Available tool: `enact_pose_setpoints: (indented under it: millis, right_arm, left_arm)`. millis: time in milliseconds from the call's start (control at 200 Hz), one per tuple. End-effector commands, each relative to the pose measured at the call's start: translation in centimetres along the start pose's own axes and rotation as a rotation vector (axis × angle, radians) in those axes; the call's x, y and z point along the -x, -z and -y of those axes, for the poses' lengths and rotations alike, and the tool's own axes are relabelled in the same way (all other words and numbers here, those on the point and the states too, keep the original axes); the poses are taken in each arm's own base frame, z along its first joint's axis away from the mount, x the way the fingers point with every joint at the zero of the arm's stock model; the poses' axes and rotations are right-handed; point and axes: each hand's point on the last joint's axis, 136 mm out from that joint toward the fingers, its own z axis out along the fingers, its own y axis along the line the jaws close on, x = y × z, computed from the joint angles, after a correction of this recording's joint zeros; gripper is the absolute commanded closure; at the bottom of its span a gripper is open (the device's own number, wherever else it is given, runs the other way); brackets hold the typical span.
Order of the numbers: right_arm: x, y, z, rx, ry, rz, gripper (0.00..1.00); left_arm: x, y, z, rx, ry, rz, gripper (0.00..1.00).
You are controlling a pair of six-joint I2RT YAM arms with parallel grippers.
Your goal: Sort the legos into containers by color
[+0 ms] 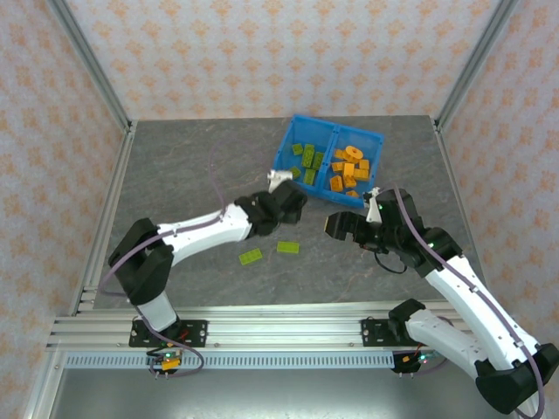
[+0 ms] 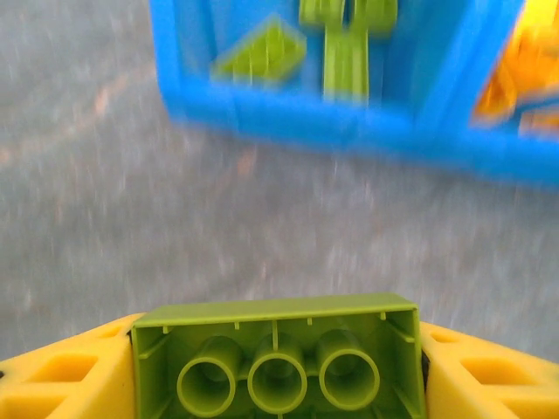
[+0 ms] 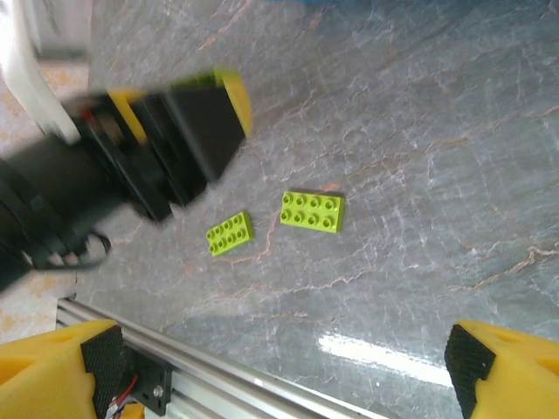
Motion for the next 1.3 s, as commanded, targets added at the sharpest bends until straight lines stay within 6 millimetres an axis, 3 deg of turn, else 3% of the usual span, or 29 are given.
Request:
enact_pose_setpoints:
  millis: [0,80,120,290,445,651,821,1006,1216,1246,1296]
  right_arm:
    - [0.7,-0.6,1.1,-0.059,-0.014,0.037,0.05]
    - [0.6,-0.6,1.7,-0.078,-0.024,0.042,0.05]
    - [0.5,-0.7,1.7,-0.077,-0.031,0.043,0.05]
    - [0.4,-0.5,2.0,-0.086,-0.038,0.05,0.05]
    - [0.2,-0.2,2.6,-0.123,-0.041,0.046,0.05]
    - [-0.1,-0.1,2.9,-0.115,-0.058,0.061,0.05]
    - [0.1,-0.2,2.9,-0.114,-0.06,0.065,0.05]
    - [0.4,-0.5,2.6,-0.111,-0.058,0.057,0.05]
    - [0.8,-1.3,2.3,-0.109,-0.06,0.049,0.05]
    - [0.9,-1.4,2.3,-0.11,-0.059,0.048,0.05]
    - [1.0,-1.6,2.3,-0.11,-0.06,0.047,0.05]
  left_arm:
    - [6.0,-1.8,1.1,-0.052,-0.001,0.087,0.36]
    - [9.7,-2.7,2.1,-0.079,0.021,0.127,0.36]
    - [10.1,-4.4,2.3,-0.07,0.015,0.114,0.36]
    - [15.2,-8.6,2.5,-0.061,0.06,0.158,0.36]
    - [17.1,-12.1,3.2,-0.102,0.087,0.145,0.36]
    - [19.1,-13.5,4.0,-0.097,0.077,0.185,0.33]
    - [20.9,-12.4,4.5,-0.12,0.068,0.227,0.29]
    - [22.7,-9.3,4.6,-0.146,0.055,0.257,0.26]
    - [23.1,-5.9,4.4,-0.173,0.025,0.271,0.23]
    - [23.3,-5.3,4.2,-0.17,0.017,0.278,0.2]
    - [23.3,-4.7,3.8,-0.158,-0.003,0.282,0.01]
